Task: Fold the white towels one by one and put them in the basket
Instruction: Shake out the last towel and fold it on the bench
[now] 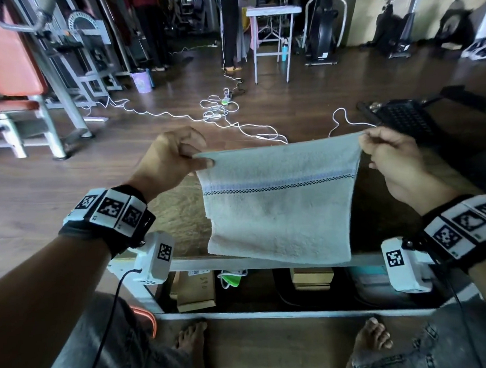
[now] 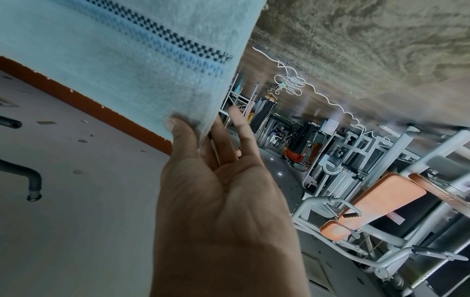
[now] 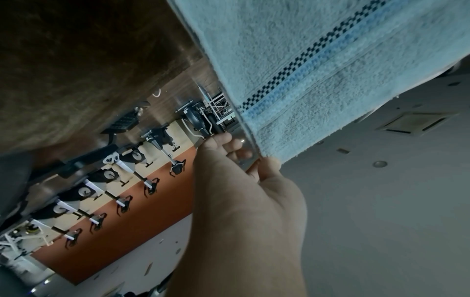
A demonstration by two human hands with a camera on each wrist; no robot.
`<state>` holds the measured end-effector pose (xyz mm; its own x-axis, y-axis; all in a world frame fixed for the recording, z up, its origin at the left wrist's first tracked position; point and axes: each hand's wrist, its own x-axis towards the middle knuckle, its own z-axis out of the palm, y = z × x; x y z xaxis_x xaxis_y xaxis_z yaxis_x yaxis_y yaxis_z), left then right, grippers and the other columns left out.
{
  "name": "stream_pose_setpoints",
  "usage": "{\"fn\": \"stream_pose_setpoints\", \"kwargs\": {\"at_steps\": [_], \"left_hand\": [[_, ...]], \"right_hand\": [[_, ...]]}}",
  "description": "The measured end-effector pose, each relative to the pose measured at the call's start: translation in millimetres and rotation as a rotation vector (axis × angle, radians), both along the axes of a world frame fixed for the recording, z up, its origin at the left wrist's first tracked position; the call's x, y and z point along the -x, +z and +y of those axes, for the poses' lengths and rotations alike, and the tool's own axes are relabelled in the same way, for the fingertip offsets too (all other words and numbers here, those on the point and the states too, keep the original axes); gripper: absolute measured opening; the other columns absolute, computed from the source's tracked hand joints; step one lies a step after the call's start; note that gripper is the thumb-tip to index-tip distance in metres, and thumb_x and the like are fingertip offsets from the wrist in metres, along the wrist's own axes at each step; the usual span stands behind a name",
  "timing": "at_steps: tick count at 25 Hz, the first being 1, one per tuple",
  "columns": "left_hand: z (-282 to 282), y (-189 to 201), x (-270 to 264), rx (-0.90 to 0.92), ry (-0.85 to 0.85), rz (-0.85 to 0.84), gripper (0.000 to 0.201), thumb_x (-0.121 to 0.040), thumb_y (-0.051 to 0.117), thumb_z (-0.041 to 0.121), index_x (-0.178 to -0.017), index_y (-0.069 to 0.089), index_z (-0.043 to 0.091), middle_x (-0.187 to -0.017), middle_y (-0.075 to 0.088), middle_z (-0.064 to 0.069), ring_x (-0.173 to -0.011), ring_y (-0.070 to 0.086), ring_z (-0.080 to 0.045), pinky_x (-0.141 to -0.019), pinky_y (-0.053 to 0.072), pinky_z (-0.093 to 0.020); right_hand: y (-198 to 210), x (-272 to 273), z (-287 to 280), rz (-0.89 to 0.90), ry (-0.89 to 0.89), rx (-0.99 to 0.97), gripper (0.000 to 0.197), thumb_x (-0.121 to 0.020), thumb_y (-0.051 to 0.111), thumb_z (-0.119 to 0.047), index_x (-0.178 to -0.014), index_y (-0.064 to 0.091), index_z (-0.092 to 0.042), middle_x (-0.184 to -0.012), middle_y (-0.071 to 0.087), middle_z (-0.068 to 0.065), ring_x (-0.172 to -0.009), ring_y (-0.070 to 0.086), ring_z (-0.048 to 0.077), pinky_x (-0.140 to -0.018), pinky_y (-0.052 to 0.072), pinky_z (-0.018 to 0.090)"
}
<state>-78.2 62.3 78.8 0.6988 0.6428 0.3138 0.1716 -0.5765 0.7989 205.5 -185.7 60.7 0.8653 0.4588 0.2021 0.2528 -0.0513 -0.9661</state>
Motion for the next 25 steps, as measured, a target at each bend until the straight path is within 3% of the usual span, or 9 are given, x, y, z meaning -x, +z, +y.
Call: {"fn": "stream_pose_setpoints", "kwargs": {"at_steps": [4, 7, 10, 12, 14, 17, 19, 22, 25], "left_hand": [[33, 31, -23, -0.215, 0.140, 0.107, 0.030, -0.074, 0.085, 0.022, -0.101, 0.075, 0.014, -0.077, 0.072, -0.009, -0.058, 0.052, -0.002, -0.061, 0.050, -0.024], [44, 68, -42, -0.300, 0.207, 0.067, 0.019, -0.080, 0.080, 0.022, -0.092, 0.076, 0.007, -0.070, 0.063, -0.006, -0.048, 0.044, 0.002, -0.049, 0.043, -0.014], [51, 92, -50, -0.384, 0.262, -0.032, 0.020, -0.086, 0.070, 0.022, -0.089, 0.072, 0.002, -0.075, 0.066, -0.016, -0.062, 0.051, -0.013, -0.063, 0.055, -0.036], [51, 95, -47, -0.522, 0.283, -0.056, 0.026, -0.086, 0.060, 0.026, -0.087, 0.067, 0.002, -0.078, 0.067, -0.022, -0.065, 0.053, -0.023, -0.065, 0.052, -0.041], [40, 81, -37, -0.599, 0.213, -0.066, 0.020, -0.091, 0.059, 0.023, -0.084, 0.064, 0.005, -0.070, 0.062, -0.014, -0.065, 0.054, -0.027, -0.061, 0.047, -0.030], [19, 24, -8, -0.593, 0.010, 0.008, 0.015, -0.088, 0.068, 0.026, -0.073, 0.065, 0.025, -0.051, 0.050, 0.007, -0.051, 0.048, 0.001, -0.051, 0.036, -0.009], [9, -22, 10, -0.435, -0.169, 0.150, 0.007, -0.083, 0.072, 0.032, -0.080, 0.071, 0.038, -0.061, 0.063, 0.019, -0.056, 0.055, 0.009, -0.057, 0.046, -0.014], [-5, -65, 20, -0.230, -0.299, 0.493, 0.012, -0.083, 0.077, 0.017, -0.085, 0.074, 0.029, -0.076, 0.069, 0.022, -0.071, 0.065, 0.010, -0.068, 0.048, -0.013], [-17, -82, 25, -0.148, -0.332, 0.700, 0.003, -0.086, 0.074, 0.024, -0.087, 0.076, 0.023, -0.078, 0.074, 0.016, -0.077, 0.068, 0.005, -0.079, 0.056, -0.026]], "right_hand": [[39, -19, 36, 0.062, 0.011, 0.094, 0.019, -0.097, 0.062, -0.019, -0.078, 0.066, -0.025, -0.077, 0.062, -0.002, -0.052, 0.047, 0.009, -0.052, 0.039, 0.025], [79, -26, 59, 0.089, -0.006, 0.015, 0.025, -0.099, 0.058, -0.017, -0.076, 0.062, -0.024, -0.070, 0.067, -0.001, -0.052, 0.063, 0.012, -0.057, 0.051, 0.028], [103, -23, 59, 0.026, 0.012, -0.093, 0.028, -0.101, 0.055, -0.015, -0.076, 0.060, -0.027, -0.064, 0.064, -0.007, -0.071, 0.074, 0.015, -0.070, 0.056, 0.027], [103, -19, 49, -0.012, 0.018, -0.129, 0.028, -0.101, 0.054, -0.016, -0.077, 0.061, -0.029, -0.070, 0.065, -0.009, -0.075, 0.073, 0.013, -0.070, 0.056, 0.026], [83, -15, 35, -0.034, 0.003, -0.112, 0.027, -0.100, 0.056, -0.016, -0.077, 0.062, -0.029, -0.077, 0.064, -0.010, -0.073, 0.065, 0.010, -0.068, 0.052, 0.024], [21, -7, 6, -0.037, 0.005, 0.037, 0.027, -0.095, 0.057, -0.010, -0.075, 0.063, -0.028, -0.081, 0.060, -0.007, -0.084, 0.058, 0.013, -0.070, 0.047, 0.027], [-24, 3, -13, 0.049, 0.070, 0.253, 0.025, -0.097, 0.056, -0.010, -0.079, 0.063, -0.027, -0.088, 0.061, -0.005, -0.098, 0.057, 0.018, -0.080, 0.049, 0.035], [-70, 17, -29, 0.168, 0.128, 0.501, 0.019, -0.102, 0.051, -0.019, -0.087, 0.060, -0.027, -0.111, 0.064, 0.007, -0.110, 0.059, 0.025, -0.093, 0.050, 0.044], [-86, 25, -36, 0.143, 0.146, 0.580, 0.017, -0.102, 0.051, -0.020, -0.089, 0.063, -0.023, -0.109, 0.067, 0.010, -0.103, 0.064, 0.027, -0.093, 0.054, 0.047]]}}
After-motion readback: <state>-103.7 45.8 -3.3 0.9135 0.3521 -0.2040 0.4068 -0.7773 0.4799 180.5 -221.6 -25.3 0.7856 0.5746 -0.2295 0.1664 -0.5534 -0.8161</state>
